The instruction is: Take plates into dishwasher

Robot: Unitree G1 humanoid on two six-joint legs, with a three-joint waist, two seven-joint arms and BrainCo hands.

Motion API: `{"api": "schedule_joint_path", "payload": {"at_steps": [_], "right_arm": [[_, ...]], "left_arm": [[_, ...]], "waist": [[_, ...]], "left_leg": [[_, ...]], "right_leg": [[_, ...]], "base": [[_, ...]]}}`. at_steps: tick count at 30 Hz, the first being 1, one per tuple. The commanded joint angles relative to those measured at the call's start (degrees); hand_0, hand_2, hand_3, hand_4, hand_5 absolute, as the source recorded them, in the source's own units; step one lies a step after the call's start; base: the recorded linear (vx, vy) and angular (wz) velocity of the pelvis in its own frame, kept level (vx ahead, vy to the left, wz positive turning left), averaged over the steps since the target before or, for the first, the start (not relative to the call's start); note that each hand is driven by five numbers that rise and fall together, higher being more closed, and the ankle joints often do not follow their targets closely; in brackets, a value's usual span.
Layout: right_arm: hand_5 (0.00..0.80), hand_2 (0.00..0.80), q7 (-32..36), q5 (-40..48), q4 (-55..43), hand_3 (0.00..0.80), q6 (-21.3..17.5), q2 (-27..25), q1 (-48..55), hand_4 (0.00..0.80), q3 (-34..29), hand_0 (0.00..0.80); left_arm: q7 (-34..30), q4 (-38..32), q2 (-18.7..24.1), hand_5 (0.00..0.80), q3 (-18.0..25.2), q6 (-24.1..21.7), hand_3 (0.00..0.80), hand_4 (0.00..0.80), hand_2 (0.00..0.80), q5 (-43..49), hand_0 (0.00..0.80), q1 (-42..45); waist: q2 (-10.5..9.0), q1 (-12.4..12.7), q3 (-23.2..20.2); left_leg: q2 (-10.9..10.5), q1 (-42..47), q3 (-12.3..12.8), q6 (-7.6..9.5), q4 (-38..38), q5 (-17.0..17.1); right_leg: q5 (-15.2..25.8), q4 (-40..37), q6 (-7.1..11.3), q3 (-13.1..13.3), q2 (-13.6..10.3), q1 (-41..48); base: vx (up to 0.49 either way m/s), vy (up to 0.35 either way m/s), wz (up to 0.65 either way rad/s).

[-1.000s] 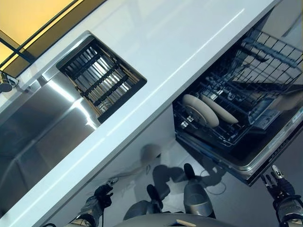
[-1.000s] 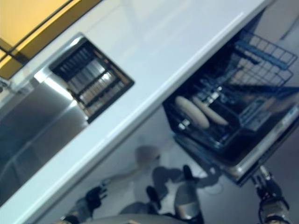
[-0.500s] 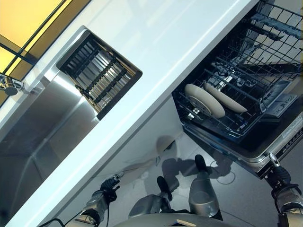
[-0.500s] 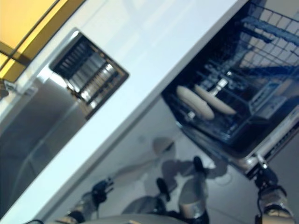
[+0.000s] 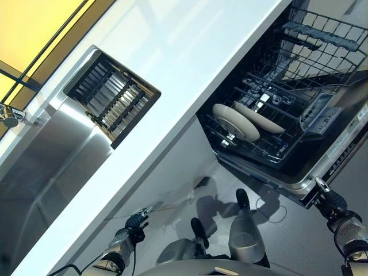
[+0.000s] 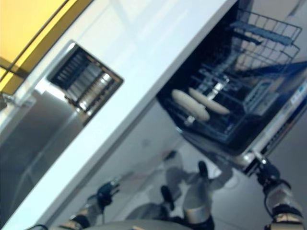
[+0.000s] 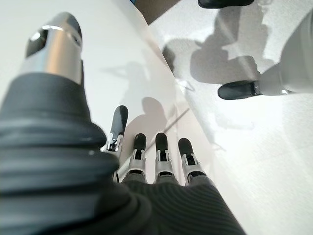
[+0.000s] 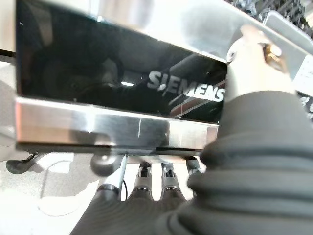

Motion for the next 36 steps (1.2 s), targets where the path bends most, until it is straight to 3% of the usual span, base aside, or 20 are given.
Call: {"api": "schedule_joint_path", "payload": {"at_steps": [1,7,13,25,30,36], "right_arm": [[0.0,0.0,8.86,2.13,-14.48,0.0,-2.46,8.63,-27.31,0.0,7.18,0.0],[0.0,0.0,9.19,4.48,-12.93,0.0,-0.4,7.27,-32.78,0.0,7.65,0.0],[0.0,0.0,9.73,6.07,-11.92,0.0,0.31,8.24,-36.67,0.0,9.18,0.0],[0.0,0.0,8.62,7.86,-8.63,0.0,-1.13,9.61,-40.01,0.0,10.24,0.0],[0.0,0.0,4.2,0.71,-5.75,0.0,-0.5,8.6,-36.59,0.0,9.48,0.0],[0.0,0.0,-0.34,-8.08,-0.86,0.0,-1.6,9.4,-26.66,0.0,8.82,0.0]], "left_arm": [[1.6,0.14,3.49,0.0,-2.9,-1.41,0.0,0.0,0.0,-1.22,0.0,-4.63],[2.48,-0.37,3.15,0.0,-3.15,-0.93,0.0,0.0,0.0,-1.61,0.0,-4.09],[3.02,-0.96,3.1,0.0,-3.12,-0.58,0.0,0.0,0.0,-2.15,0.0,-3.21],[4.06,-0.4,5.22,0.0,-2.34,-0.25,0.0,0.0,0.0,-0.23,0.0,-2.06],[3.95,0.16,6.0,0.0,-1.53,-0.25,0.0,0.0,0.0,0.83,0.0,-1.88],[3.54,1.82,5.88,0.0,-0.42,-1.31,0.0,0.0,0.0,0.6,0.0,-1.46]], "waist": [[-4.49,6.02,-6.11],[-5.11,8.0,-7.62],[-7.01,10.78,-9.32],[-13.21,15.78,-11.41],[-14.89,16.26,-11.52],[-16.31,15.97,-11.47]], "left_leg": [[-3.21,0.47,-0.1,-0.03,0.42,0.54],[-3.19,0.92,-1.06,-0.06,0.42,0.59],[-2.9,1.77,-2.42,-0.14,0.41,0.67],[-0.54,2.44,-4.78,-0.43,0.36,0.61],[0.32,2.52,-5.04,-0.54,0.36,0.59],[1.0,3.01,-4.98,-0.35,0.36,0.5]], "right_leg": [[-5.15,2.82,2.55,-0.06,-3.88,3.8],[-5.08,2.07,2.5,-1.09,-4.04,5.33],[-4.71,1.0,2.36,-2.78,-3.92,7.53],[-5.04,0.21,1.84,-6.22,-2.25,10.93],[-5.08,-0.12,1.83,-6.91,-1.63,11.65],[-5.35,-0.13,1.78,-6.94,-0.92,12.55]], "base": [[0.038,-0.028,-0.06],[0.045,-0.021,0.02],[0.055,-0.039,0.07],[0.054,-0.102,0.43],[0.028,-0.066,0.77],[0.035,-0.011,0.03]]}}
